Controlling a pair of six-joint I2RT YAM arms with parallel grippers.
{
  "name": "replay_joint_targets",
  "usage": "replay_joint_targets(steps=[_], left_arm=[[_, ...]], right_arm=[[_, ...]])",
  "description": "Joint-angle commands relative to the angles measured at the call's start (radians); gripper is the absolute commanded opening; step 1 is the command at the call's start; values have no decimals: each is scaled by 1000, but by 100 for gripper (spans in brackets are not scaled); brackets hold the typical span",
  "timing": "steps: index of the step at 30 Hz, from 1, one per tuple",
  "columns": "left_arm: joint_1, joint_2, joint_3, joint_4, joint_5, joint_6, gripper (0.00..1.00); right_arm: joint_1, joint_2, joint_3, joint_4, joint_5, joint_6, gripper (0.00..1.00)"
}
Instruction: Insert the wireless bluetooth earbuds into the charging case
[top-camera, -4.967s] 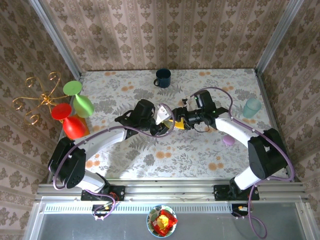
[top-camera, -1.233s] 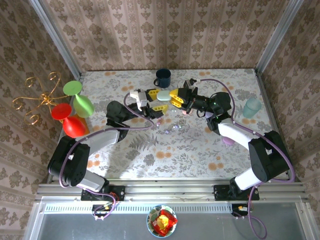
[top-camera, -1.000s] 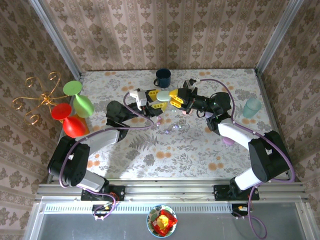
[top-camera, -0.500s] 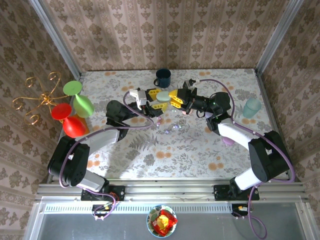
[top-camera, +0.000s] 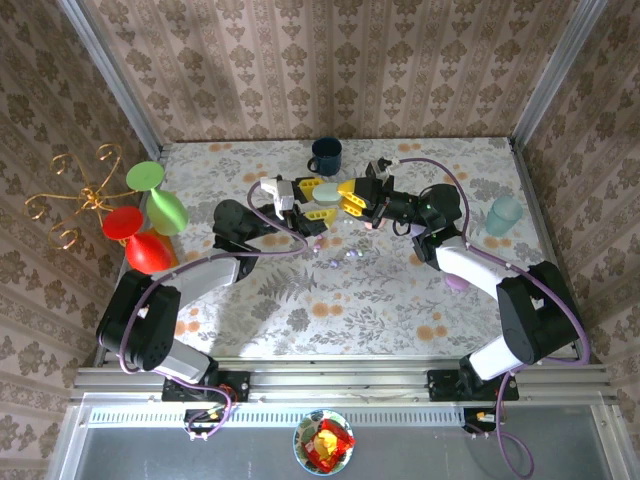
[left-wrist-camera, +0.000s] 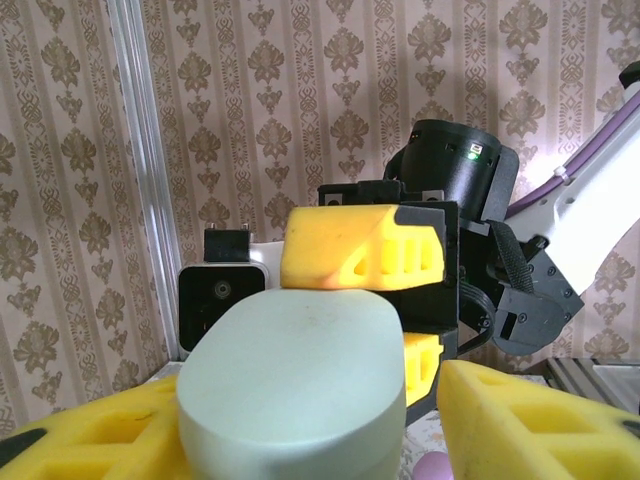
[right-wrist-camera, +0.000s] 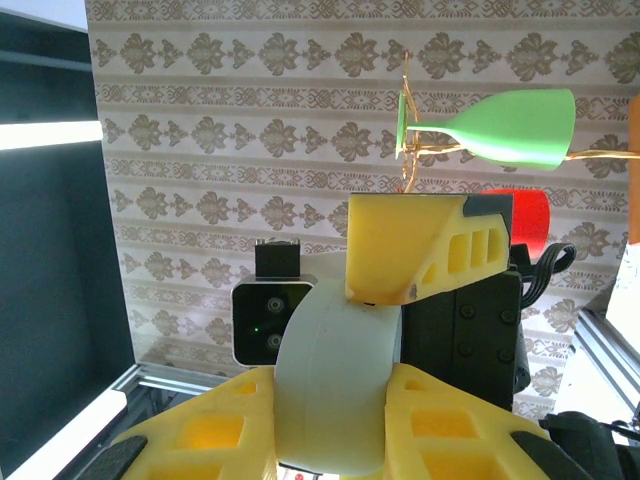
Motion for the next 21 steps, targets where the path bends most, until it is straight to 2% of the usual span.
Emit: replay_joint_targets(steps=[1, 5, 9, 11, 16, 17, 19, 21], left_arm=[[2, 10, 22, 39, 28, -13, 56], [2, 10, 19, 40, 31, -16, 55], [1, 8, 24, 42, 30, -28, 48], [1, 4, 26, 41, 31, -36, 48], [1, -1, 24, 41, 39, -34, 37], [1, -1, 23, 40, 38, -32, 36], [1, 1, 20, 39, 37, -29, 34], [2, -2, 16, 38, 36, -28, 34]], right_arm=[[5, 5, 15, 37, -4, -4, 11], [4, -3, 8, 40, -1, -5, 10], [6, -13, 5, 11, -3, -20, 10], [6, -14, 3, 2, -3, -23, 10], [7, -14, 4, -4, -3, -28, 12], [7, -14, 6, -5, -3, -31, 16], [4, -21, 8, -15, -1, -43, 40], [-3, -36, 9, -55, -1, -76, 55]])
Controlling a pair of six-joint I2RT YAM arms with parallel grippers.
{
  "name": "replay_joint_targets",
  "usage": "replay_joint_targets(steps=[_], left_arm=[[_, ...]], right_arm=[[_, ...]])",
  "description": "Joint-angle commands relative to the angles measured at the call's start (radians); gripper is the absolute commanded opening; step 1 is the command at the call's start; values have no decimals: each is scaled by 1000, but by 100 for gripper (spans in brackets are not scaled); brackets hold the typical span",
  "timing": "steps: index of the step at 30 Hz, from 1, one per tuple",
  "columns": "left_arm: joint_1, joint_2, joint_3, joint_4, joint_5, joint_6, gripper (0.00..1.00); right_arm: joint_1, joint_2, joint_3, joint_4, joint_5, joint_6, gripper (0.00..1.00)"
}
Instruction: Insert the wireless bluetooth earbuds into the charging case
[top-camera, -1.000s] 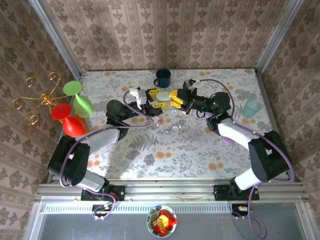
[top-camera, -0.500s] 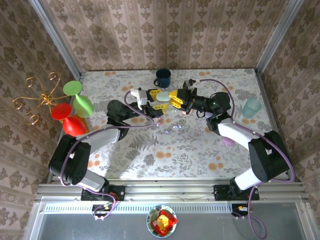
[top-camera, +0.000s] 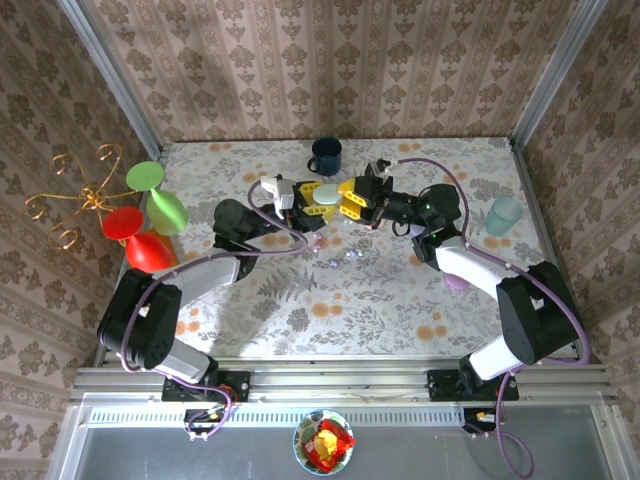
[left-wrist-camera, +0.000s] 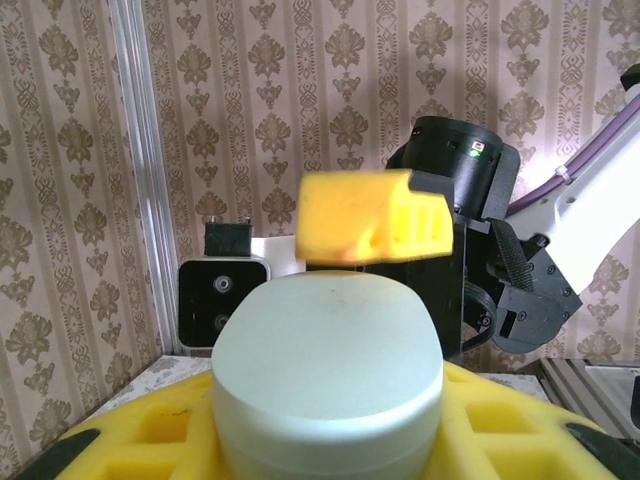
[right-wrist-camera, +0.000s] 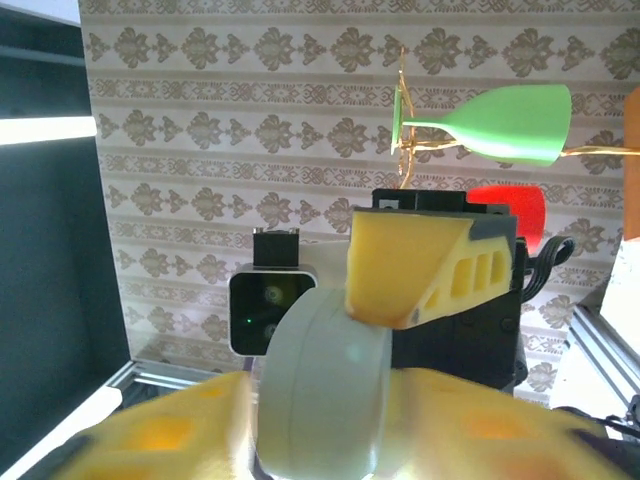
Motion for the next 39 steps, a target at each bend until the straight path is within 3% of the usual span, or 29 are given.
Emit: replay_joint_targets(steps=[1, 5, 10, 16, 19, 29, 33, 39], left_arm=[[-3, -10, 11, 36, 26, -6, 33], [10, -22, -10, 12, 33, -7, 33], [20, -73, -57, -83, 38, 20, 34], [20, -165, -72, -338, 39, 61, 30], [20, -213, -99, -410, 41, 85, 30], [18, -296, -117, -522, 31, 94, 29], [18, -309, -115, -535, 33, 101, 29], [16, -311, -132, -511, 35, 101, 29]], right_arm=[[-11, -48, 11, -75, 4, -87, 62], [-34, -113, 41, -395, 11, -335, 74], [-35, -236, 158, -1019, 111, -877, 78], [4, -301, 271, -1356, 232, -1378, 82], [74, -302, 366, -1548, 363, -1626, 83], [227, -240, 459, -1578, 473, -2038, 84], [233, -215, 459, -1556, 478, -2063, 85], [232, -183, 453, -1509, 511, -1982, 80]])
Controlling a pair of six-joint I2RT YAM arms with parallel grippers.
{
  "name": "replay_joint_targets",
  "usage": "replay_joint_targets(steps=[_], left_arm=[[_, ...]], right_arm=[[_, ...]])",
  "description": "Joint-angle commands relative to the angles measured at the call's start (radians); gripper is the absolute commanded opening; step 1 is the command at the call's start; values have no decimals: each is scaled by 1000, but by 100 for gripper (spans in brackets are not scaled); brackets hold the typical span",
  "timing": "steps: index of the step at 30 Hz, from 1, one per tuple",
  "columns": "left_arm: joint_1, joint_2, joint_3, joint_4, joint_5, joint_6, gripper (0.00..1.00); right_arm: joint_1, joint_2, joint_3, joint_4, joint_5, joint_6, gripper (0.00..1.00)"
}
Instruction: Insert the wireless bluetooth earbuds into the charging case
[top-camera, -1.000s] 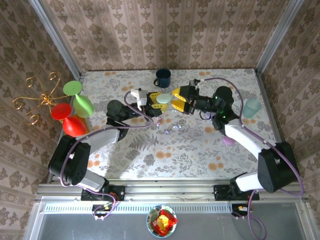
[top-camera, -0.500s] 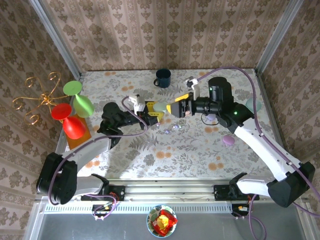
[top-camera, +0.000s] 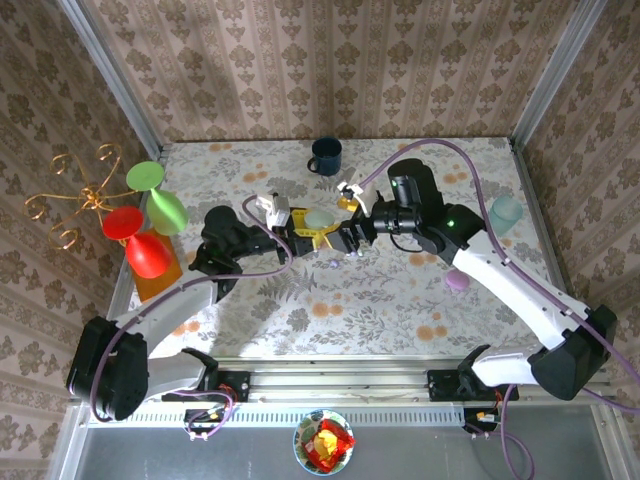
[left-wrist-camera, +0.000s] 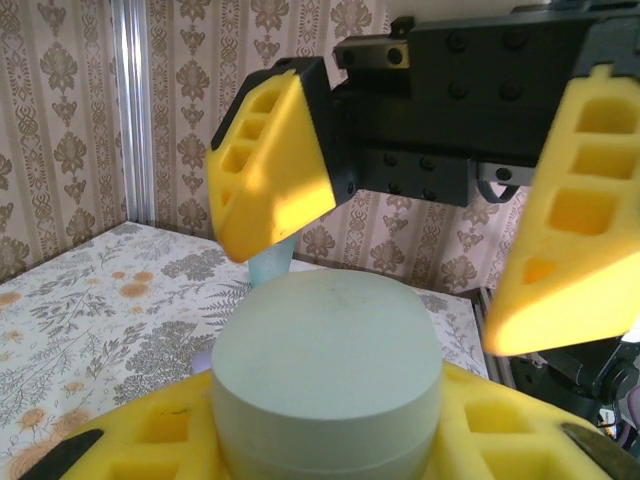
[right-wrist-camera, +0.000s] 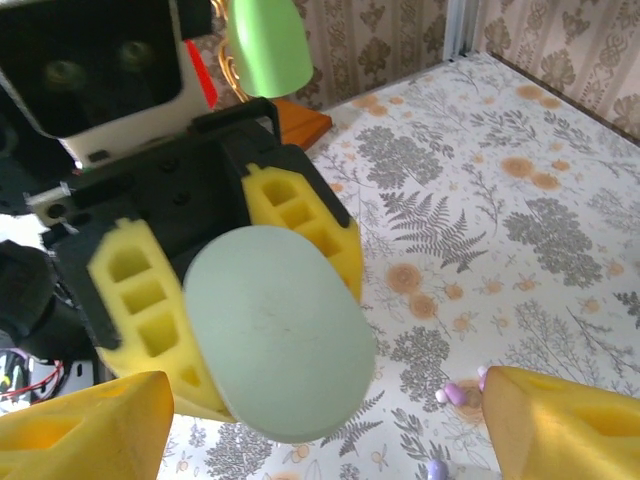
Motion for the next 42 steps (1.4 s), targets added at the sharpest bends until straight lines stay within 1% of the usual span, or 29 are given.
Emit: replay_joint_targets(steps=[1, 6, 11, 19, 25, 31, 35, 38, 42], left_arm=[[0, -20, -16, 14, 22, 23, 29], [-1, -20, -18, 22, 40, 39, 28], [-2, -18, -34, 27, 65, 77, 28], [-3, -4, -31, 88, 105, 38, 28], [-3, -5, -31, 94, 90, 29, 28], [0, 3, -25, 78, 45, 7, 28], [4, 5, -26, 80, 29, 2, 28], [12, 6, -34, 94, 20, -2, 28], [24, 7, -48, 121, 11, -12, 28]], right_arm=[[3, 17, 14, 36, 47, 15, 80], [-21, 12, 14, 70, 72, 80, 77], [-68, 13, -8, 128, 5, 136, 76], [-76, 55, 11, 112, -35, 131, 75], [-85, 57, 22, 87, -86, 131, 75], [-89, 2, -21, 155, -209, 146, 78], [-92, -26, -54, 188, -212, 155, 80], [-111, -57, -102, 240, -184, 209, 80], [-191, -103, -223, 402, -144, 399, 78]])
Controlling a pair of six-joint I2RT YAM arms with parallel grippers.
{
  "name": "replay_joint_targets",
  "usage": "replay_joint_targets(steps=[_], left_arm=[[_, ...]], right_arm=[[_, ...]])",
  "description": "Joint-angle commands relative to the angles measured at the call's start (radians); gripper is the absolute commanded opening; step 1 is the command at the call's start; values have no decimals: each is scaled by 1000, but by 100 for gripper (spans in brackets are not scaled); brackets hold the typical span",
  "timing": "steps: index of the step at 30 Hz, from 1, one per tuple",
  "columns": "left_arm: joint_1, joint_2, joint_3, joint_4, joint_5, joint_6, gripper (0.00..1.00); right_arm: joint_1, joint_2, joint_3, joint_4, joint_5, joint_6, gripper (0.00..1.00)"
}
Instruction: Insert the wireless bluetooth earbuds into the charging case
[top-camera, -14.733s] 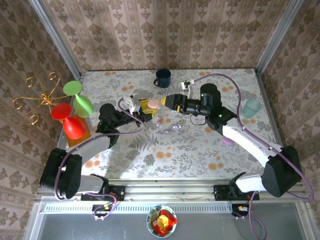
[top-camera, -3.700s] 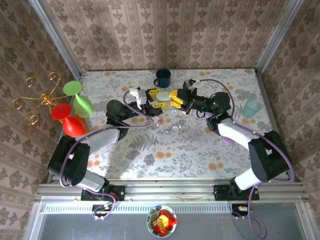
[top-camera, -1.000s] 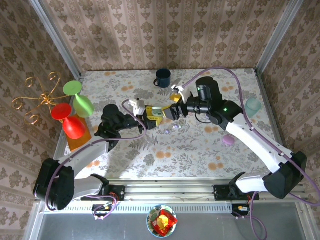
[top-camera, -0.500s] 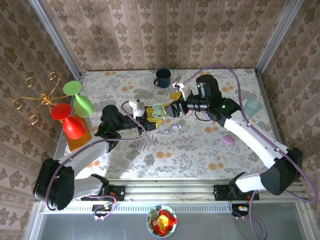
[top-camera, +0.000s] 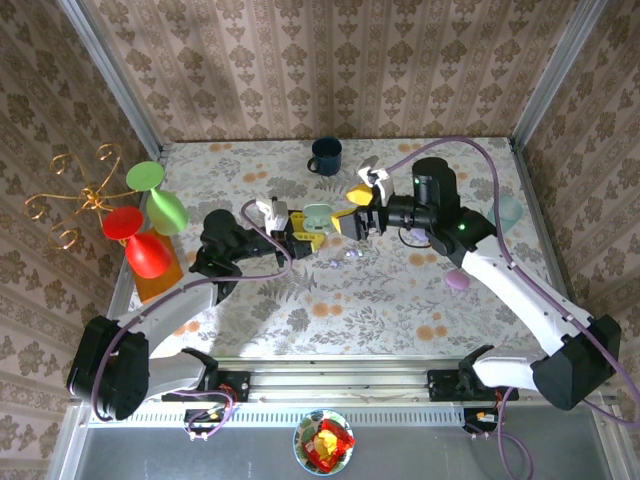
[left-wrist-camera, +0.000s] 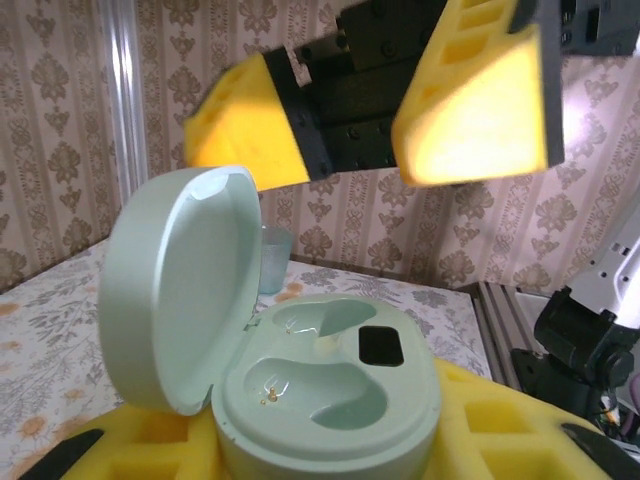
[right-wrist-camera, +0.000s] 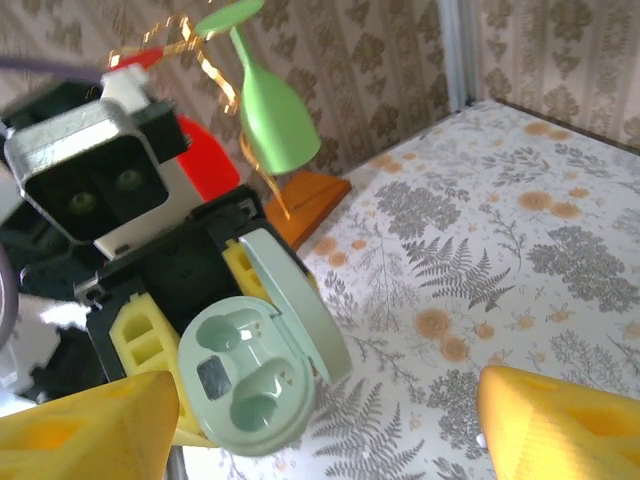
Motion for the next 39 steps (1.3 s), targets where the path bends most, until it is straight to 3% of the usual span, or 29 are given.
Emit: replay_joint_targets(steps=[1, 5, 13, 24, 31, 39], left_arm=[[13, 6, -19, 74, -13, -27, 28], [24, 16, -35, 135, -22, -42, 28], [45, 39, -60, 230, -49, -77, 29], [94, 67, -72, 300, -51, -124, 27], [109, 77, -77, 322, -42, -139, 26], [114, 73, -86, 322, -44, -137, 25]], right_arm=[[-75, -42, -102, 182, 34, 207, 78], [-155, -55, -205, 229, 130, 382, 77], [-164, 37, -214, -12, 283, 390, 76], [-135, 318, -157, -88, 242, 430, 64], [-116, 508, -19, -96, 222, 409, 62], [-110, 739, 261, -203, 260, 341, 61]])
